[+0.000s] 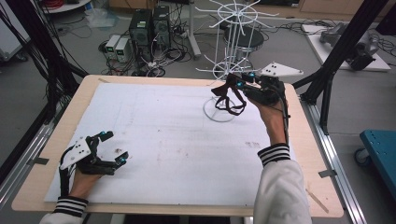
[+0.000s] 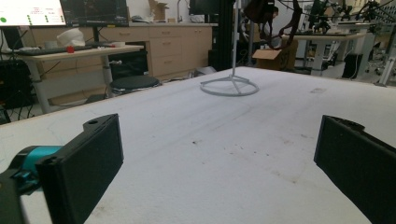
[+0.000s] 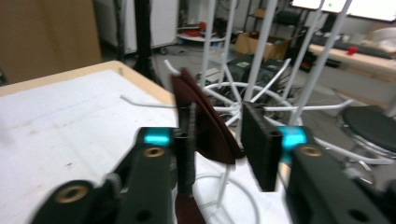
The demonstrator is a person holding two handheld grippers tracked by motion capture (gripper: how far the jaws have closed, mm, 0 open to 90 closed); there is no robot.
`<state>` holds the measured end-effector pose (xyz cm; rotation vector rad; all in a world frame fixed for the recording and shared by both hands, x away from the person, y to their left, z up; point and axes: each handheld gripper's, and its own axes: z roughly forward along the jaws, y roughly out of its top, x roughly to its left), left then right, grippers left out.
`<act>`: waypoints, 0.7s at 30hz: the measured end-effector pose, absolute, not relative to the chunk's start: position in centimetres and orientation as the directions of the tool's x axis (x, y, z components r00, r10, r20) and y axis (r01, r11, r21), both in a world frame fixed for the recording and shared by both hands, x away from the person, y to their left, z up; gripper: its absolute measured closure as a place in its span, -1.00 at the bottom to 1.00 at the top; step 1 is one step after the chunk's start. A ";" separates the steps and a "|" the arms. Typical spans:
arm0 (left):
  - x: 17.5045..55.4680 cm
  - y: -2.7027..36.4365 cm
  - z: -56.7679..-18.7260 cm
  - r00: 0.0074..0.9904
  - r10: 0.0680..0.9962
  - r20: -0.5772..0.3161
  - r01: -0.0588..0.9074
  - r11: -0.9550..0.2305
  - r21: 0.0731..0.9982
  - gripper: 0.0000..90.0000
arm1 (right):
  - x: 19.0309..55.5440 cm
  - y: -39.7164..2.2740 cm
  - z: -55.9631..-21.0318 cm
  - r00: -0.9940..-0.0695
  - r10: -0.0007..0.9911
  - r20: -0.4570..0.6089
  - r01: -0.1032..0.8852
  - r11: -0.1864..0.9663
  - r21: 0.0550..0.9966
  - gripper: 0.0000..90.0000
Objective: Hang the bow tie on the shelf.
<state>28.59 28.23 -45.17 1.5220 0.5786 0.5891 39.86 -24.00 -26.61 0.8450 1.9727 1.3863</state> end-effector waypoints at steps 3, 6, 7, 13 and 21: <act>28.6 28.2 -45.2 0.736 0.677 0.011 0.007 -0.023 1.000 -0.96 | 39.8 -23.9 -26.6 -0.603 0.790 -0.110 0.161 0.256 0.953 0.15; 28.6 28.2 -45.2 0.735 0.678 0.012 0.007 -0.024 1.000 -0.96 | 39.8 -24.0 -26.5 -0.582 0.806 -0.106 0.159 0.241 0.957 -0.27; 28.6 28.2 -45.2 0.735 0.678 0.010 0.008 -0.023 1.000 -0.96 | 39.8 -24.0 -26.5 -0.578 0.810 -0.101 0.156 0.231 0.960 -0.44; 28.6 28.2 -45.2 0.737 0.676 0.010 0.007 -0.023 1.000 -0.96 | 39.4 -24.6 -26.4 -0.563 0.826 -0.028 0.160 0.142 0.977 -0.98; 28.7 28.3 -45.2 0.734 0.679 -0.004 0.014 -0.009 1.000 -0.96 | 37.1 -25.3 -26.2 -0.572 0.820 -0.032 0.121 0.123 0.985 -0.98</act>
